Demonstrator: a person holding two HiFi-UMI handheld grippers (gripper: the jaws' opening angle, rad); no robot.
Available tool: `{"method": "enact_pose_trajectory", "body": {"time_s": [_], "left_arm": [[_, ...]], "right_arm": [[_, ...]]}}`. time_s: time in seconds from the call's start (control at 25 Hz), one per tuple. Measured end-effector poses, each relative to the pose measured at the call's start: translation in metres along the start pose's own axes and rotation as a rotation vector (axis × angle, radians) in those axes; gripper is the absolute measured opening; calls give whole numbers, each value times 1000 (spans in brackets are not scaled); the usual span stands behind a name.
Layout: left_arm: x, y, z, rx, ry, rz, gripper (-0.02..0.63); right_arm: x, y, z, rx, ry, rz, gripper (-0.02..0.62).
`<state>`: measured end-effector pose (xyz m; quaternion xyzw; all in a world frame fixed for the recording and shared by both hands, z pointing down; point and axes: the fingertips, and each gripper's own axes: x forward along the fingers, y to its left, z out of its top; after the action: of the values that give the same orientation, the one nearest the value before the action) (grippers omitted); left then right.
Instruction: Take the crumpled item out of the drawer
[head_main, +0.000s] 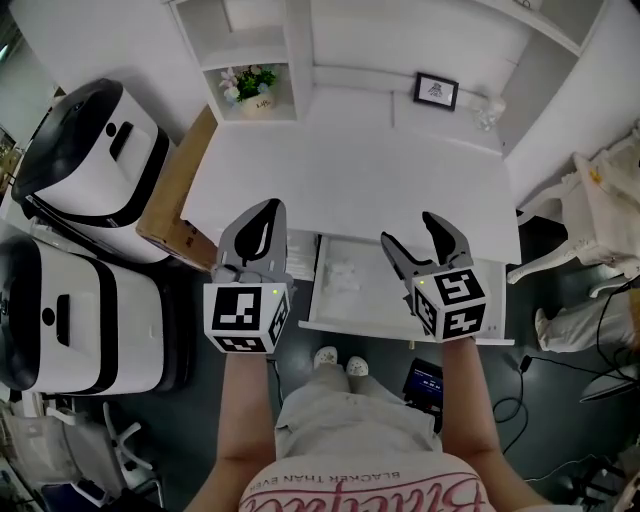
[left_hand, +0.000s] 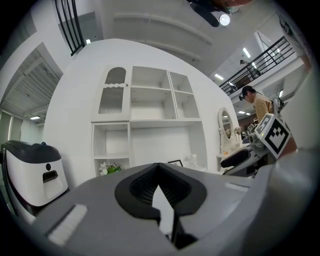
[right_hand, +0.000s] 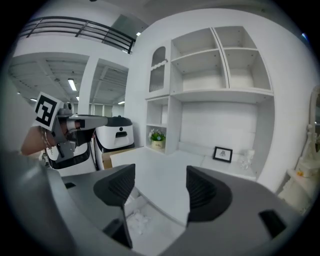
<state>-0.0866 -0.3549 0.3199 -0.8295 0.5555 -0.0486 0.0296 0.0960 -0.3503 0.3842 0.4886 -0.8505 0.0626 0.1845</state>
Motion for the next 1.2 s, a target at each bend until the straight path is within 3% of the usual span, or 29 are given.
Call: {"method": "enact_pose_trajectory", "body": {"time_s": [0.32, 0.64, 1.0, 1.2], "left_arm": [[14, 10, -42, -40, 86, -37, 9], [20, 3, -80, -71, 166, -74, 9], [20, 10, -111, -103, 229, -61, 9], [20, 16, -123, -112, 256, -53, 9]], "right_arm": [[41, 15, -67, 40, 185, 43, 308], [81, 35, -138, 144, 336, 128, 308], [127, 51, -211, 199, 493, 221, 308], [150, 55, -243, 189, 571, 249, 265]]}}
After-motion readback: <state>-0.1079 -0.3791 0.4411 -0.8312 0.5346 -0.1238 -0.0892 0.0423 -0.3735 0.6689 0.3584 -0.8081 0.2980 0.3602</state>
